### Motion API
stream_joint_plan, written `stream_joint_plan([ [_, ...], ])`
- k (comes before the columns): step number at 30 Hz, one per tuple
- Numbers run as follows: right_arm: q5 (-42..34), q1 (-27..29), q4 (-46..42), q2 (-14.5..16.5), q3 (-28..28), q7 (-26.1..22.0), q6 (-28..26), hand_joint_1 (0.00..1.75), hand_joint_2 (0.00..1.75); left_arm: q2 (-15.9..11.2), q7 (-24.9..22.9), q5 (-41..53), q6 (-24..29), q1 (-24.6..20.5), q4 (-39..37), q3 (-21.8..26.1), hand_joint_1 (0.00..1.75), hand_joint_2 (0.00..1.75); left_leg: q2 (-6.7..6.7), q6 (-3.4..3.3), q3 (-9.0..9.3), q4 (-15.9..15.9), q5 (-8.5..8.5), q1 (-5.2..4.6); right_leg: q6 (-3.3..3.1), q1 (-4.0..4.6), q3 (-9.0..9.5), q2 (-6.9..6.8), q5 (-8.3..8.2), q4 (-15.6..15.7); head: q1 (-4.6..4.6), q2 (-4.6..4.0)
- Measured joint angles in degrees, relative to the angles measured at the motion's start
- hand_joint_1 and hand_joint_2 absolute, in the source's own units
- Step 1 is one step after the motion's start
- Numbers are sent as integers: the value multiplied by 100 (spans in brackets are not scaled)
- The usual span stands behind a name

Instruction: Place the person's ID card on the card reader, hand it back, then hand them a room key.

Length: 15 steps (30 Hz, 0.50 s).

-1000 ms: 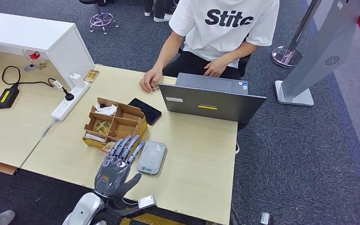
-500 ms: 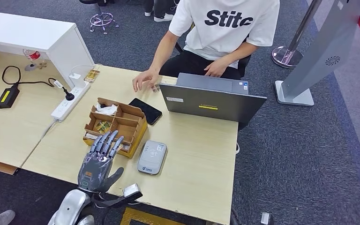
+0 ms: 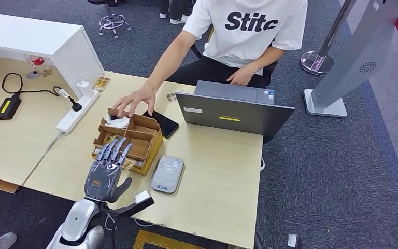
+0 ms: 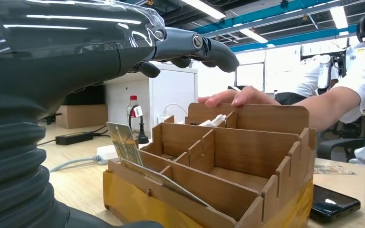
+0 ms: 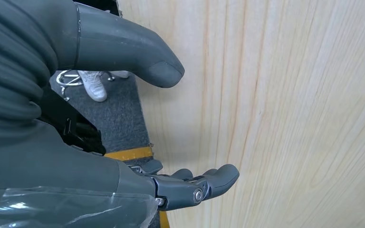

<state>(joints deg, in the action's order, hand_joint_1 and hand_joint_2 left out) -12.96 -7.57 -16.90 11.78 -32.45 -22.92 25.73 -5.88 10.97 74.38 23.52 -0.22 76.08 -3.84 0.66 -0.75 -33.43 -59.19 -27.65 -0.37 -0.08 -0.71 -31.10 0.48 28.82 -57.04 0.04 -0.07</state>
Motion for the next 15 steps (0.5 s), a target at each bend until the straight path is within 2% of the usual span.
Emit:
stream_joint_plan([
  [15,-8,-3,0,-2,62,8,-44,0,175,-5,-183,131,11,-169,-280,132,0,175,0,0,0,0,0,0,0,0,0,0,0,0,0,0],
])
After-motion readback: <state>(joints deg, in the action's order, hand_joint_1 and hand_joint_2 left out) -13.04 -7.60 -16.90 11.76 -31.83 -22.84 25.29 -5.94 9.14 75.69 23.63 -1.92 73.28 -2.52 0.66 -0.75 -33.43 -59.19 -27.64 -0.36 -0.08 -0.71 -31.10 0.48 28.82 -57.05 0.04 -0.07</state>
